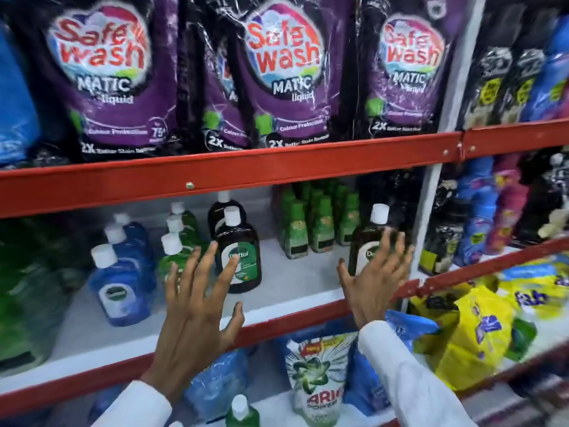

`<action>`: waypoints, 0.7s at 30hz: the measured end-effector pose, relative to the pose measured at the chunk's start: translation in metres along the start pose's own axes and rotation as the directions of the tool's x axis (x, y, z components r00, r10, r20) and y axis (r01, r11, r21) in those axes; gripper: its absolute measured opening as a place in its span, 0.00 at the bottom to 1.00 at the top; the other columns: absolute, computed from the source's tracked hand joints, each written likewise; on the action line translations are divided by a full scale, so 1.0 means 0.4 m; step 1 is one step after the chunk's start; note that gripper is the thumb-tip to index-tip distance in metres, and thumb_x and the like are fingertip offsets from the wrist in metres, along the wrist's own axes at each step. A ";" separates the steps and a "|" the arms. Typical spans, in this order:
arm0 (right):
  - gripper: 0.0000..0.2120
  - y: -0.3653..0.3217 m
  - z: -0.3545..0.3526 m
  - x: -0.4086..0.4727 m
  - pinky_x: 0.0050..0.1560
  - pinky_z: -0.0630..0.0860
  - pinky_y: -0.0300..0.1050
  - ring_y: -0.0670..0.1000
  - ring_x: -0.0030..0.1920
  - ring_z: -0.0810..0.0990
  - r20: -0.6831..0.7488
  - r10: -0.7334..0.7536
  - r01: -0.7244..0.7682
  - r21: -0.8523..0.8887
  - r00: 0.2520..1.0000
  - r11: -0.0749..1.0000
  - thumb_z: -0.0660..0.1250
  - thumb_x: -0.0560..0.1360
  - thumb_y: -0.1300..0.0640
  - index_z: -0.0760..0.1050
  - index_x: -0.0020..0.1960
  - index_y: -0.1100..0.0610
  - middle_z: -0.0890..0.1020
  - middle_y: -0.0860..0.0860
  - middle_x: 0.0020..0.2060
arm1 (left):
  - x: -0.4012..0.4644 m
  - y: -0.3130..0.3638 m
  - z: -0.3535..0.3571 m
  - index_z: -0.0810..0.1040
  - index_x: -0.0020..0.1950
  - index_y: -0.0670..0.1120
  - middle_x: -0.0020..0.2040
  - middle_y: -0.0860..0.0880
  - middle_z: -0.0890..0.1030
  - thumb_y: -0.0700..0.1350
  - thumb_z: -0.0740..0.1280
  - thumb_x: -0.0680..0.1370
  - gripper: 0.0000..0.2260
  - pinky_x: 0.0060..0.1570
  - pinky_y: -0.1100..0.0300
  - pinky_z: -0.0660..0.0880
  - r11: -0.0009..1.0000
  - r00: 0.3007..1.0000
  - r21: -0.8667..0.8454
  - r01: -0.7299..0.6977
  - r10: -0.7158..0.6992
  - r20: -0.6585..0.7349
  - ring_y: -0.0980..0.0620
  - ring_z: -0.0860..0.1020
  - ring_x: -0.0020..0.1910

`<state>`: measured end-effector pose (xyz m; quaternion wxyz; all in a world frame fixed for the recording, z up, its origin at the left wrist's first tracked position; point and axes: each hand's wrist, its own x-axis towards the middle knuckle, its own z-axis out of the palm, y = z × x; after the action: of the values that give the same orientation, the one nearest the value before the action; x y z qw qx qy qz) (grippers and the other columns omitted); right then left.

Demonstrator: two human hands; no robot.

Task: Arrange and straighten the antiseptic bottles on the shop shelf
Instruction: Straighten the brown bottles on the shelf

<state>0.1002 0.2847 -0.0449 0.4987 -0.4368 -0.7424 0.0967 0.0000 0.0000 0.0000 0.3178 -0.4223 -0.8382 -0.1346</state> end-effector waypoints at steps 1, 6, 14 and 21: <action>0.55 0.007 0.008 0.007 0.75 0.55 0.64 0.65 0.77 0.53 0.025 0.083 -0.083 0.032 0.996 0.996 0.76 0.63 0.42 0.47 0.79 0.53 0.56 0.60 0.78 | 0.003 0.003 0.002 0.65 0.76 0.49 0.78 0.40 0.63 0.54 0.65 0.72 0.32 0.73 0.33 0.59 1.000 1.000 -0.010 0.005 -0.005 0.022 0.36 0.63 0.75; 0.58 0.006 0.033 0.035 0.66 0.67 0.66 0.67 0.70 0.65 0.072 0.207 -0.219 0.248 0.976 0.944 0.80 0.63 0.51 0.42 0.78 0.47 0.62 0.64 0.72 | -0.008 0.001 0.021 0.66 0.75 0.49 0.76 0.40 0.65 0.53 0.67 0.72 0.32 0.71 0.32 0.61 1.000 1.000 0.000 0.007 -0.007 0.009 0.37 0.65 0.74; 0.60 -0.166 0.027 -0.083 0.74 0.61 0.56 0.60 0.70 0.62 0.093 0.026 -0.072 0.542 0.995 0.837 0.81 0.57 0.59 0.48 0.78 0.55 0.64 0.61 0.71 | -0.102 -0.097 0.034 0.68 0.73 0.48 0.71 0.41 0.72 0.54 0.64 0.72 0.30 0.70 0.34 0.65 0.988 0.987 -0.007 0.151 -0.151 0.056 0.38 0.69 0.70; 0.61 -0.369 0.045 -0.227 0.73 0.61 0.45 0.53 0.73 0.61 0.273 -0.181 -0.061 0.690 0.945 0.721 0.81 0.57 0.56 0.46 0.78 0.51 0.62 0.54 0.73 | -0.221 -0.186 0.073 0.76 0.61 0.51 0.63 0.46 0.79 0.58 0.61 0.72 0.20 0.61 0.45 0.74 0.948 0.932 -0.052 0.314 -0.297 0.207 0.43 0.75 0.61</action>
<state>0.0146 0.1339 -0.0275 0.5003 -0.1734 -0.7377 0.4189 -0.0321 -0.0859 -0.0762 0.1908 -0.3109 -0.9144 -0.1755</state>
